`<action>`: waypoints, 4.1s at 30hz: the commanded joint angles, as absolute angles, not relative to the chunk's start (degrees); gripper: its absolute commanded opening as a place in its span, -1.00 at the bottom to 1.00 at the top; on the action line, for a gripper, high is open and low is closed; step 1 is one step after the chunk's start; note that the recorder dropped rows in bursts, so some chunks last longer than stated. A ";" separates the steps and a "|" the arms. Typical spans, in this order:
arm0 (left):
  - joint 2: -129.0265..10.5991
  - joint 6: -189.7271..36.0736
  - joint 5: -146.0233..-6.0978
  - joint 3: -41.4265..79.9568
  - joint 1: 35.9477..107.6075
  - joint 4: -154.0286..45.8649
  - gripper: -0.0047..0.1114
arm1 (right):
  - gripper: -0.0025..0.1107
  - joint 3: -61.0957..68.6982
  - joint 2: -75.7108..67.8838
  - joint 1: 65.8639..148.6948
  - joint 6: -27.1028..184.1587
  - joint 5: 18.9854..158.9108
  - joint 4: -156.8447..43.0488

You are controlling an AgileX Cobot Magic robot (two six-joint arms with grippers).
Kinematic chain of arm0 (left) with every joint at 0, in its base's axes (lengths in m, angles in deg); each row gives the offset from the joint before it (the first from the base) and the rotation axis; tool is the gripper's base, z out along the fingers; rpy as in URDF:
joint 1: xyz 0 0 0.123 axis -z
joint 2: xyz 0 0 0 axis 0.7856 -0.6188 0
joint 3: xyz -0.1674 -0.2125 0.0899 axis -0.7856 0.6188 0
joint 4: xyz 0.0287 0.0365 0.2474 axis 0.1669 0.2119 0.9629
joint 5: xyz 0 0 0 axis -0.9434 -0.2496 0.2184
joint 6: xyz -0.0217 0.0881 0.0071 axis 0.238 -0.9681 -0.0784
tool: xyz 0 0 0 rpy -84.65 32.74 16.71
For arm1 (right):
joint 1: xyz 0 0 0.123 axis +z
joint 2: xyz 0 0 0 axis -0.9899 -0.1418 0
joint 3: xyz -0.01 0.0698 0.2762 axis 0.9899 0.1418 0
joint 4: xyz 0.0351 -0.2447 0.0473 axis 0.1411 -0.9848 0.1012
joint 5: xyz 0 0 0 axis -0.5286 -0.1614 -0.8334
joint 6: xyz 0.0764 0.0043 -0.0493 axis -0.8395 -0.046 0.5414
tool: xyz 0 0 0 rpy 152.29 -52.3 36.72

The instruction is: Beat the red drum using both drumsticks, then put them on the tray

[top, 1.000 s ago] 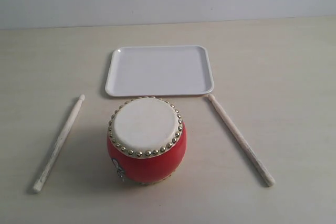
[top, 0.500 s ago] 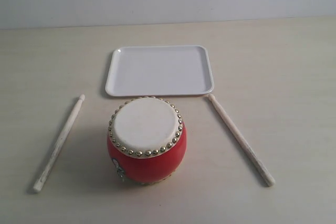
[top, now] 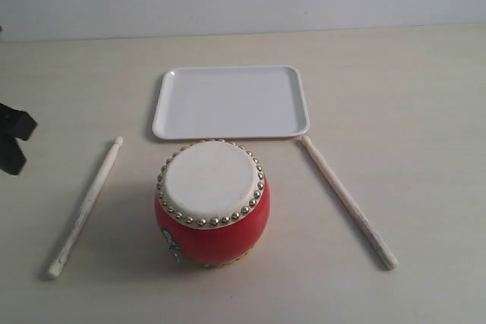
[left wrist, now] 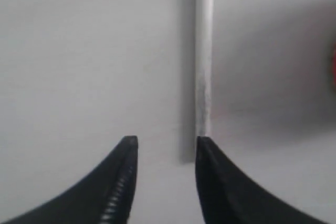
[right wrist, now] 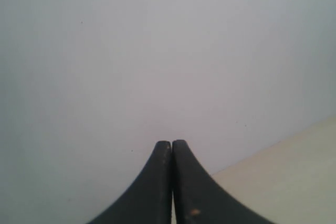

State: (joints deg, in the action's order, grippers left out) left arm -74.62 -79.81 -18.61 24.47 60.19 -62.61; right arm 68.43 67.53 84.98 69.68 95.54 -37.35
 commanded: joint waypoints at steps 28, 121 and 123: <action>-89.34 -81.50 -25.82 24.77 64.27 -71.68 0.03 | -0.96 68.70 67.88 84.85 70.03 94.69 -37.62; -89.12 -65.44 -38.91 35.29 72.52 -60.79 0.03 | -0.96 68.70 67.88 84.85 70.03 94.69 -37.62; -89.12 -65.44 -38.91 35.29 72.52 -60.79 0.03 | -0.96 68.70 67.88 84.85 70.03 94.69 -37.62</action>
State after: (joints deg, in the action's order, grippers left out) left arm -89.35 -65.20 -38.97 34.94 72.07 -60.92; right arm 68.43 67.53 84.98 69.68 94.73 -37.35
